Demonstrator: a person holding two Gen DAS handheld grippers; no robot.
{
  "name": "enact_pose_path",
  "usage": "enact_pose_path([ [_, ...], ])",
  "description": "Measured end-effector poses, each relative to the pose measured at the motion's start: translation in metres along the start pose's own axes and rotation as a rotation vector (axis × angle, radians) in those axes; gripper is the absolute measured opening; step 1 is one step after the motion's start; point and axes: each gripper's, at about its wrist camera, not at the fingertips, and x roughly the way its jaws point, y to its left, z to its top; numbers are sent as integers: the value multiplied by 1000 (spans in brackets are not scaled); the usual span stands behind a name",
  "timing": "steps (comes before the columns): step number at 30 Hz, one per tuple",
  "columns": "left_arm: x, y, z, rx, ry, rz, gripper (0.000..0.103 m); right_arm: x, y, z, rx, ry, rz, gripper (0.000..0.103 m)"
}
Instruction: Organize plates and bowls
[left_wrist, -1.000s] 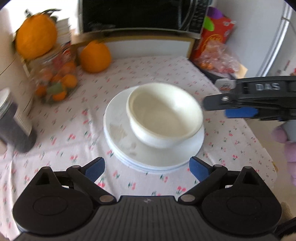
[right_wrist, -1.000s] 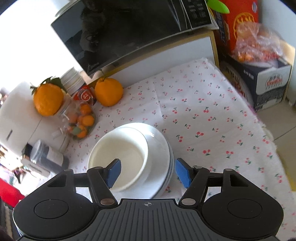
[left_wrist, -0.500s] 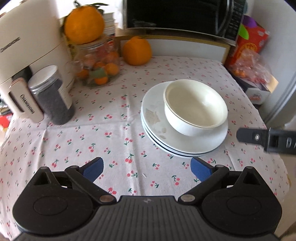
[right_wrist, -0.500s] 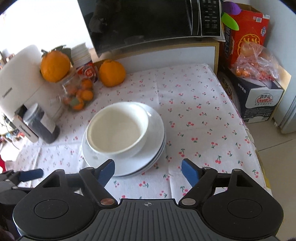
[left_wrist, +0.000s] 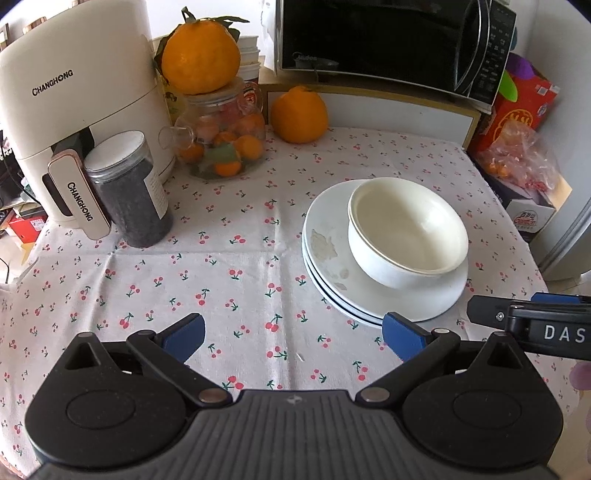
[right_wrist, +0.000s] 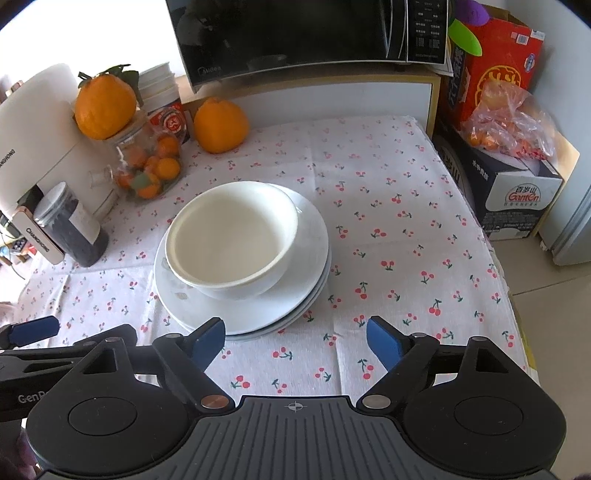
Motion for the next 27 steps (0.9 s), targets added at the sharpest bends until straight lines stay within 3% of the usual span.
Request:
enact_pose_path([
  [27,1,-4,-1,51,7,32,103,4,-1,0,16,24,-5,86],
])
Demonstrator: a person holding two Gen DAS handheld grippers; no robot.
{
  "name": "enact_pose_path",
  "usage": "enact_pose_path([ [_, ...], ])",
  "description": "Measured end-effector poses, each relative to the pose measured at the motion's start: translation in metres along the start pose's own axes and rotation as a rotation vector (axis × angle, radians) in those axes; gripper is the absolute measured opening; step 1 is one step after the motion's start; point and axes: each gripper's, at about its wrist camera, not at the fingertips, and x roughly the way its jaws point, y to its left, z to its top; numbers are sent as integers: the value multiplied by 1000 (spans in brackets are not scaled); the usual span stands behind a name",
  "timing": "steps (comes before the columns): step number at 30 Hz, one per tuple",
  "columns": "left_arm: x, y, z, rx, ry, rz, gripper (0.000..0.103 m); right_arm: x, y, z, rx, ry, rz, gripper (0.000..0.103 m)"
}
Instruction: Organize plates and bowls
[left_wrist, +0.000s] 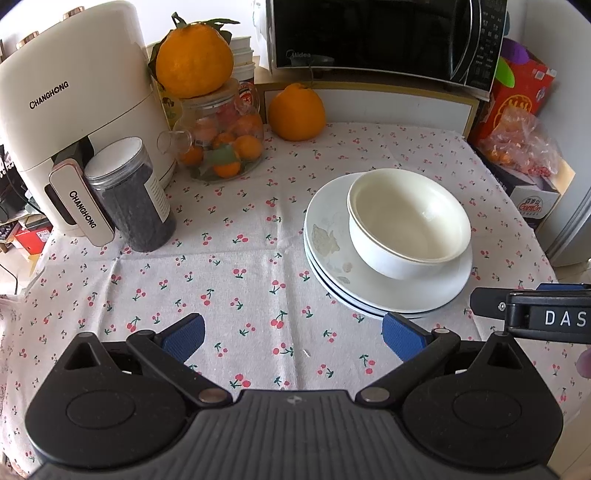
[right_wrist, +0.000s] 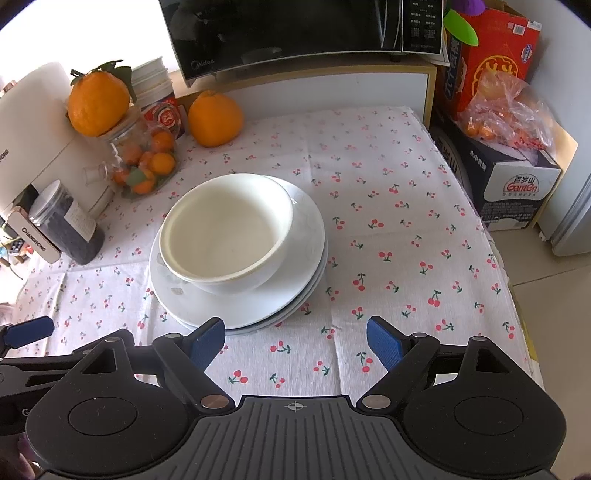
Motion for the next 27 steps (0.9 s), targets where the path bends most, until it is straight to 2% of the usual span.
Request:
enact_pose_path([
  [27,1,-1,-1,12,11,16,103,2,-1,-1,0,-1,-5,86],
])
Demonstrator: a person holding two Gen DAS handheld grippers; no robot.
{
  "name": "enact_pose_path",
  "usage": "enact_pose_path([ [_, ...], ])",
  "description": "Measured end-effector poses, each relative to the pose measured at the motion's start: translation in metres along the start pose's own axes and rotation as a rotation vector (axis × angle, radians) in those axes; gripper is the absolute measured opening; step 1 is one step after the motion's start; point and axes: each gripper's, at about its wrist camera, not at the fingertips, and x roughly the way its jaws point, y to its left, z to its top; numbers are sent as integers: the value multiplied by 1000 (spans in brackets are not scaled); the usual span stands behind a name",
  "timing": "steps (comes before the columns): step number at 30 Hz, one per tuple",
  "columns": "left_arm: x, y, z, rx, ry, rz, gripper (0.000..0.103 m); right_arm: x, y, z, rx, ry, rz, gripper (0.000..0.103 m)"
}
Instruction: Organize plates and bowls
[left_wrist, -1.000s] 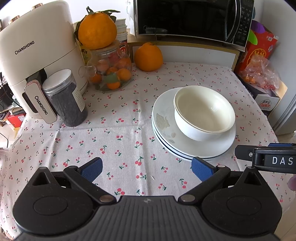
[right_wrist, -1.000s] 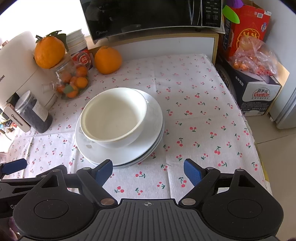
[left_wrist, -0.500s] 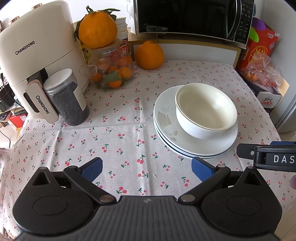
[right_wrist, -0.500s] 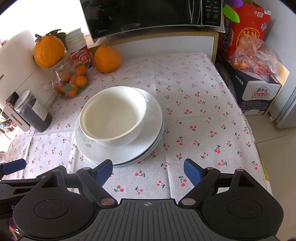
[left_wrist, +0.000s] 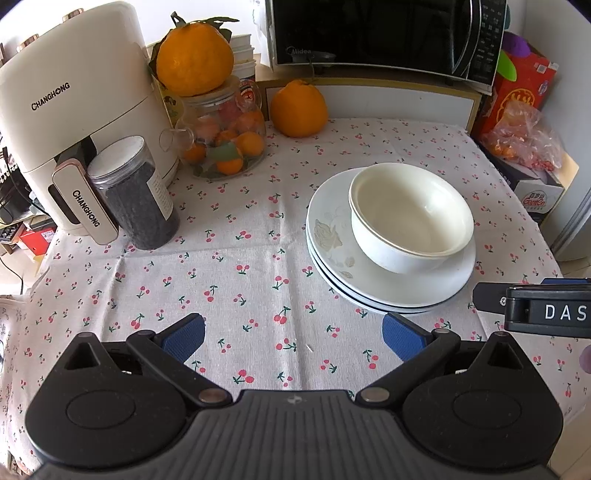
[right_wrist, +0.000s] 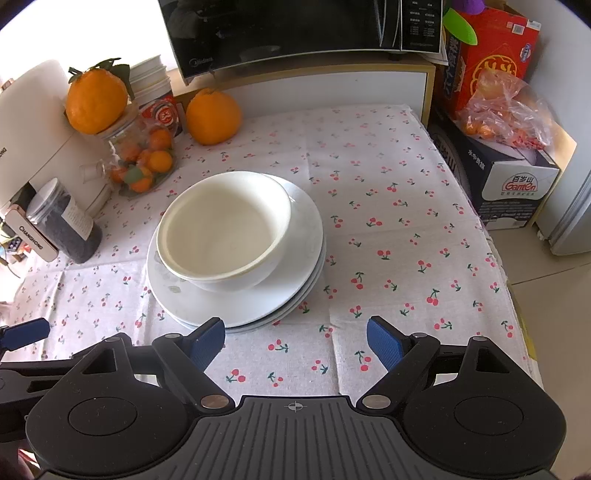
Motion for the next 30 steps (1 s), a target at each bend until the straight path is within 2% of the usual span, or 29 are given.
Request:
enact_pose_path([
  [30,2,-2,-2,17,23,3,103,1,0,-1,-13,8,-3,87],
])
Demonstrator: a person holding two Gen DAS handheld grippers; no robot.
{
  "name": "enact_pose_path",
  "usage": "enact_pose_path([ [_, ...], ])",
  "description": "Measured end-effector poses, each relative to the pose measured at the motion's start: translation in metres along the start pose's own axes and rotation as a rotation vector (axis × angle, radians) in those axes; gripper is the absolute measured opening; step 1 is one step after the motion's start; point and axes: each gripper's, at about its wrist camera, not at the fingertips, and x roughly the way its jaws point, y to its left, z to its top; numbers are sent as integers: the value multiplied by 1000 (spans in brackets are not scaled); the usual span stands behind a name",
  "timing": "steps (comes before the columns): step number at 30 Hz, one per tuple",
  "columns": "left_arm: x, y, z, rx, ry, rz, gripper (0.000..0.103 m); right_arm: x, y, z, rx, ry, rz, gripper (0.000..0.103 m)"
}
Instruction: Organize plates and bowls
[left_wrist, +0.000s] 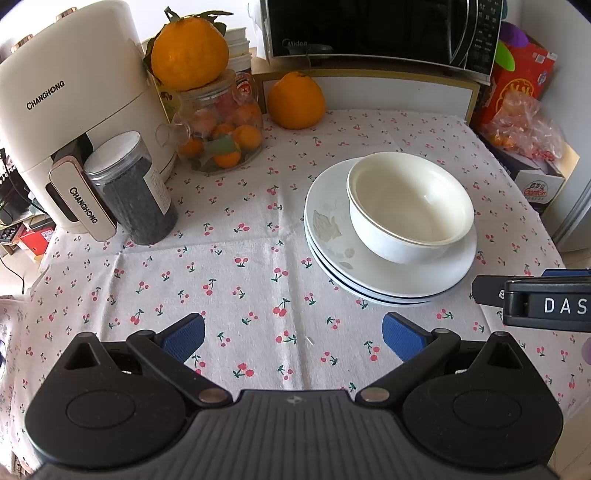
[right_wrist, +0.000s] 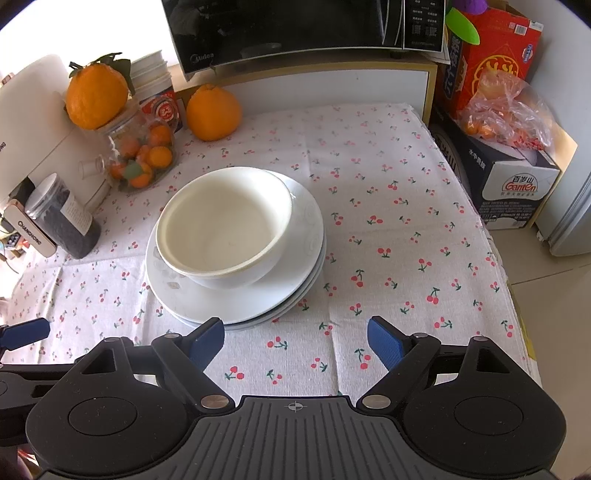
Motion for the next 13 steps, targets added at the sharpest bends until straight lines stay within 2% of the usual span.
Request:
enact_pose_path([
  [13,6,-1,-2,3,47,-38,103,0,-2,0,12,-4,-15,87],
])
